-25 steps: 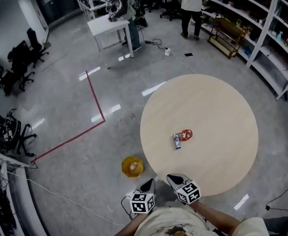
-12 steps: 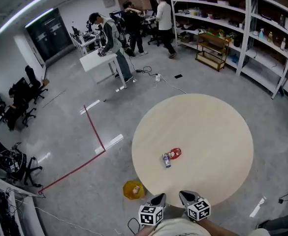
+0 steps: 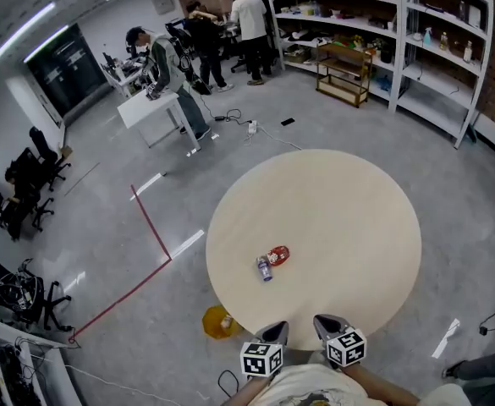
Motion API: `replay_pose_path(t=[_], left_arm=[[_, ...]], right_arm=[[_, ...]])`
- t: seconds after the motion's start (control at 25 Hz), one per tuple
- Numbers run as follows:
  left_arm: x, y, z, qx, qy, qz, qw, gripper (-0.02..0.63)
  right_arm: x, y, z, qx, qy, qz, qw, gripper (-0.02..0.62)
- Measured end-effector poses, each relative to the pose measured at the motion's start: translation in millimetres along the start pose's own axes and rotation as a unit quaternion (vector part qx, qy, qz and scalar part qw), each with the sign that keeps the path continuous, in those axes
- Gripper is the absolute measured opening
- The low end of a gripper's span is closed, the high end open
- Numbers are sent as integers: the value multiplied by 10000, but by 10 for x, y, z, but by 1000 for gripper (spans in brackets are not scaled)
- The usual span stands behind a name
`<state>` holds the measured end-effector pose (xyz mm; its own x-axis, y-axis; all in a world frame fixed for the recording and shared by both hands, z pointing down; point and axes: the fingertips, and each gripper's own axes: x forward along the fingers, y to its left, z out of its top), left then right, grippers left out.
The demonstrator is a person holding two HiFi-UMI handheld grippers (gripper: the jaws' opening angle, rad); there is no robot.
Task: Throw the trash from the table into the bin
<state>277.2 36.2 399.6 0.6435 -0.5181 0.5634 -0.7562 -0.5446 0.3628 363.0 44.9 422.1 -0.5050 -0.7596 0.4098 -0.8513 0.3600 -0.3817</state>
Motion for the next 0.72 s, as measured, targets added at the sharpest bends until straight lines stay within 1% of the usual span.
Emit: replay_pose_path(t=[0.24,0.4,0.48,0.56,0.64,0.72], left_arm=[[194,-335,35,21,113,-135,9998,6],[206,-495,3,92,182,-179,9996,6],[187,-431,-3,39,200,-147,9997,6],[146,-313,-17,-99,196,-88,9997,6],[95,-213,-31,-229,186,-41,9996,6],[59,-88,-18,-273,179,-6,9995,6]], right_arm=[[-290,-375,23,49,106,-430,9990,6],[-395,-492,32,73,183,-544,9983,6],[-358,-504,2,123,256,-593,9978,6],[-300,-472,-50,177,333,-606,9975,6],[-263,-407,-71,124,382,-586,9975,6],[-199,-332,-57,42,372,-561,9977,6]])
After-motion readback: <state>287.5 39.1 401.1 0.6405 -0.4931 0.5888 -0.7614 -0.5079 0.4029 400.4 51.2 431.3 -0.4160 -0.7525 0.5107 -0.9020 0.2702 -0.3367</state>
